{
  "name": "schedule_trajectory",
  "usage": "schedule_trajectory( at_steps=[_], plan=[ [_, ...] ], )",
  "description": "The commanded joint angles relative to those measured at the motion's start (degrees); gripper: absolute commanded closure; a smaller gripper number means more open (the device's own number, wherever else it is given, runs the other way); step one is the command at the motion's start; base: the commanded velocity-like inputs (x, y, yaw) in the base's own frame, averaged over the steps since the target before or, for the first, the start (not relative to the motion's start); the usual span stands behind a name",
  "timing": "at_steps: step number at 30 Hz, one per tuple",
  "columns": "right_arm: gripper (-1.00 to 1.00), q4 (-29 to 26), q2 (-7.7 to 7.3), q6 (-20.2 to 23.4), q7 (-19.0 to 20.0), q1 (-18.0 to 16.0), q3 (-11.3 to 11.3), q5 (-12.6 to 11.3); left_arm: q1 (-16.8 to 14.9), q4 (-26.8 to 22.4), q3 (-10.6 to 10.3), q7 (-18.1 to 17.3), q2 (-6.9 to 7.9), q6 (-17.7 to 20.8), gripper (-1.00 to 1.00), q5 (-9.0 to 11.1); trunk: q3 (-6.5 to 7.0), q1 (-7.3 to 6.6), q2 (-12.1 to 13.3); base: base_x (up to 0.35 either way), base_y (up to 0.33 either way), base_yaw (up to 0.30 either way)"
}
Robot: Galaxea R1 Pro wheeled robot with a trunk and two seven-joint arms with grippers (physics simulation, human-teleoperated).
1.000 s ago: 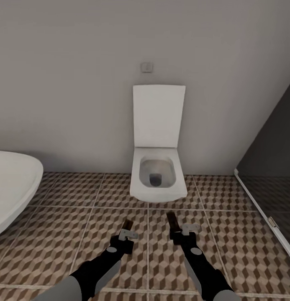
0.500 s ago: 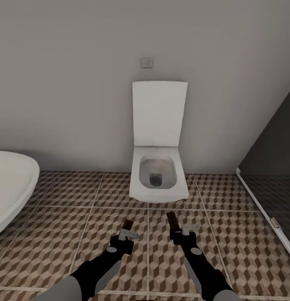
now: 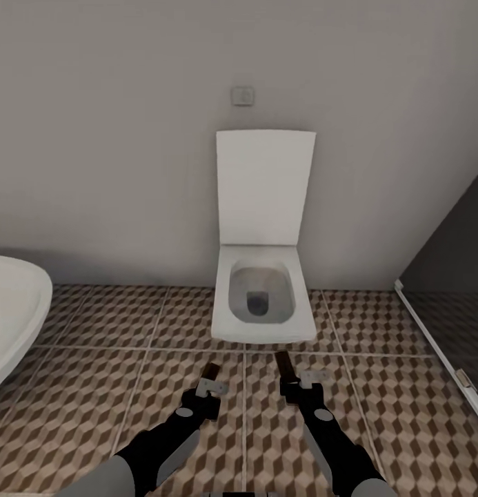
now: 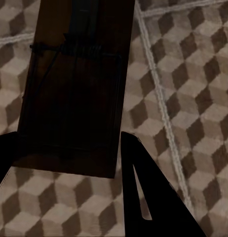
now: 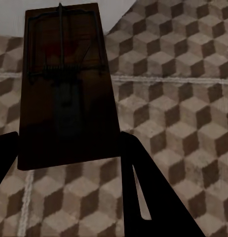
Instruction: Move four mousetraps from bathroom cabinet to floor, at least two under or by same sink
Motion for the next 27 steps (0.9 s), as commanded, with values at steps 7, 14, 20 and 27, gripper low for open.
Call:
schedule_trajectory(
  at_steps=[7, 14, 20, 27],
  plan=[
    [1.00, 0.0, -0.04, 0.1, -0.4, 0.0, 0.2, -0.2, -0.1, -0.2, -0.4, 0.6, 0.05, 0.2, 1.00, 0.2, -0.69, 0.02, 0.0, 0.133, 0.000, 0.000],
    [1.00, 0.0, -0.03, 0.1, -0.4, 0.0, 0.2, -0.1, -0.1, -0.2, -0.4, 0.6, 0.05, 0.2, 1.00, 0.2, -1.33, 0.02, 0.0, 0.011, 0.000, 0.000],
    [1.00, 0.0, -0.03, 0.1, -0.4, 0.0, 0.2, -0.1, -0.1, -0.2, -0.4, 0.6, 0.05, 0.2, 1.00, 0.2, -1.88, 0.02, 0.0, 0.000, 0.000, 0.000],
    [1.00, 0.0, -0.03, 0.1, -0.4, 0.0, 0.2, -0.1, -0.1, -0.2, -0.4, 0.6, 0.05, 0.2, 1.00, 0.3, -2.52, 0.02, 0.0, 0.000, 0.000, 0.000]
  ],
)
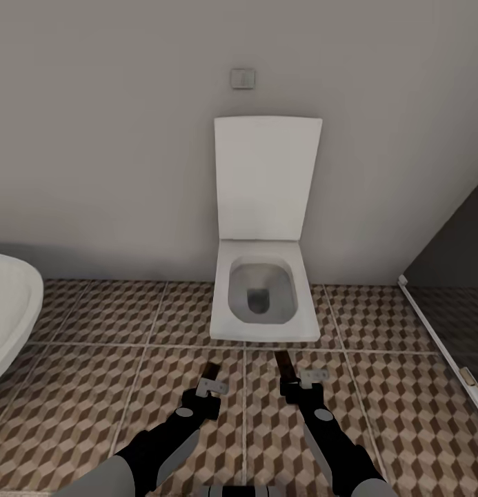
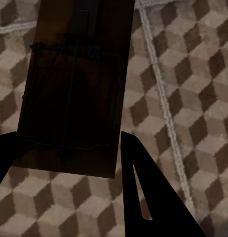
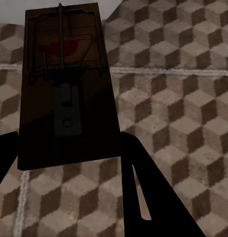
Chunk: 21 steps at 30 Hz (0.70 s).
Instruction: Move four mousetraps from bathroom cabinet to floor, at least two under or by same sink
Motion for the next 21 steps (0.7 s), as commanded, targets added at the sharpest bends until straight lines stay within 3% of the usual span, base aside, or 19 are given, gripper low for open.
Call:
schedule_trajectory(
  at_steps=[1, 4, 21],
  plan=[
    [1.00, 0.0, -0.03, 0.1, -0.4, 0.0, 0.2, -0.2, -0.1, -0.1, -0.4, 0.6, 0.05, 0.2, 1.00, 0.2, -0.13, -0.01, 0.0, 0.000, 0.000, 0.000],
    [1.00, 0.0, -0.03, 0.1, -0.4, 0.0, 0.2, -0.2, -0.1, -0.1, -0.4, 0.6, 0.05, 0.2, 1.00, 0.2, -0.41, -0.01, 0.0, 0.000, 0.000, 0.000],
    [1.00, 0.0, -0.03, 0.0, -0.4, 0.0, 0.3, -0.2, -0.1, -0.1, -0.4, 0.6, 0.05, 0.2, 1.00, 0.2, -4.56, 3.72, -6.8, 0.000, 0.000, 0.000]
  ],
)
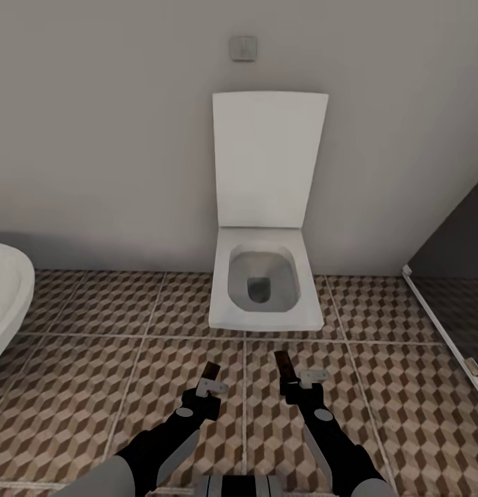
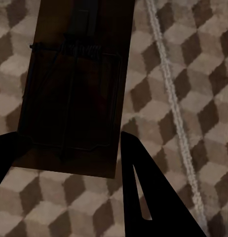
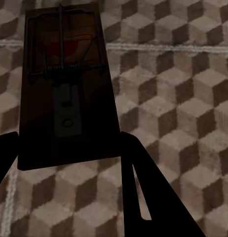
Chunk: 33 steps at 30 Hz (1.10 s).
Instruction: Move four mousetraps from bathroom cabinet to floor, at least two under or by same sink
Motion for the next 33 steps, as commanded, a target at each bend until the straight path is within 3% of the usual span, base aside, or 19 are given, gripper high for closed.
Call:
schedule_trajectory(
  at_steps=[1, 12, 22, 26, 33],
  plan=[
    [1.00, 0.0, -0.03, 0.1, -0.4, 0.0, 0.2, -0.1, -0.1, -0.1, -0.4, 0.6, 0.05, 0.2, 1.00, 0.2, -0.23, 0.21, -0.4, 0.000, 0.000, 0.000],
    [1.00, 0.0, -0.03, 0.0, -0.3, 0.0, 0.2, -0.1, -0.1, -0.6, -0.3, 0.6, 0.19, 0.2, 1.00, 0.1, -2.21, 2.63, -4.8, 0.000, 0.000, 0.000],
    [1.00, 0.0, -0.25, 0.0, -0.1, 0.0, 0.2, 0.0, -0.1, -4.0, -0.2, 0.7, 0.34, 0.1, 1.00, 0.1, -4.01, 4.83, -8.9, 0.000, 0.000, 0.000],
    [1.00, 0.0, -0.46, 0.0, 0.0, 0.0, 0.2, 0.0, -0.1, -4.6, -0.2, 0.7, 0.46, -0.4, 1.00, 0.0, -4.89, 4.93, -8.9, 0.000, 0.000, 0.000],
    [1.00, 0.0, -0.55, 0.0, 0.1, 0.0, 0.2, 0.0, -0.1, -4.6, -0.1, 0.6, 1.31, -5.1, 1.00, 0.0, -6.45, 5.11, -9.0, 0.000, 0.000, 0.000]
  ],
)
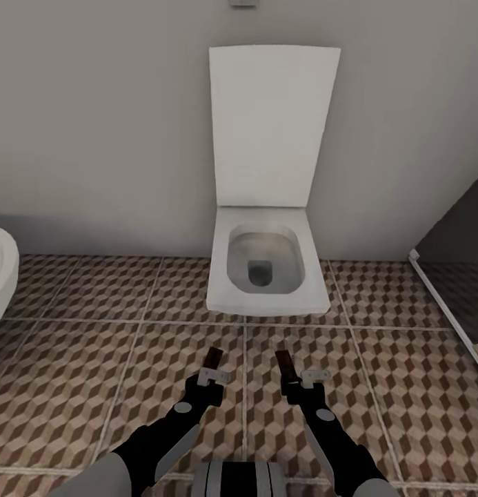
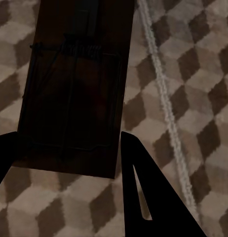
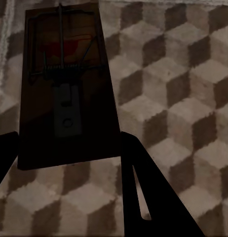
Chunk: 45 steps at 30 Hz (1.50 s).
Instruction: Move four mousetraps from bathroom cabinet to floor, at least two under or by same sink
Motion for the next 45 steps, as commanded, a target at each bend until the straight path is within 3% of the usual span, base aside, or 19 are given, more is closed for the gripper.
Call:
schedule_trajectory(
  at_steps=[1, 16, 32, 40, 45],
  plan=[
    [1.00, 0.0, -0.03, 0.1, -0.4, 0.0, 0.2, -0.1, -0.1, -0.1, -0.3, 0.6, 0.10, 0.0, 1.00, 0.0, -0.27, 0.01, 0.0, 0.000, 0.000, 0.000],
    [1.00, 0.0, -0.03, 0.1, -0.4, 0.0, 0.2, -0.1, -0.1, -0.1, -0.4, 0.5, 0.35, -0.3, 1.00, 0.0, -3.59, 0.40, -0.2, 0.000, 0.000, 0.000],
    [1.00, 0.0, -0.12, 0.1, -0.4, 0.0, 0.2, -0.1, 0.0, 0.0, -0.6, 0.4, 0.39, 0.0, 1.00, 0.1, -3.59, 0.40, -0.2, 0.004, 0.000, 0.000],
    [1.00, -0.1, -0.12, 0.1, -0.4, 0.0, 0.2, -0.1, -0.1, 0.2, -0.6, 0.4, 0.43, 0.0, 1.00, 0.1, -3.59, 0.40, -0.2, 0.191, 0.000, 0.000],
    [1.00, -0.1, -0.12, 0.1, -0.4, 0.0, 0.2, -0.1, 0.0, 0.2, -1.8, 0.4, 0.43, 0.0, 1.00, 0.1, -3.59, 0.40, -0.2, 0.054, 0.000, 0.000]
  ],
)
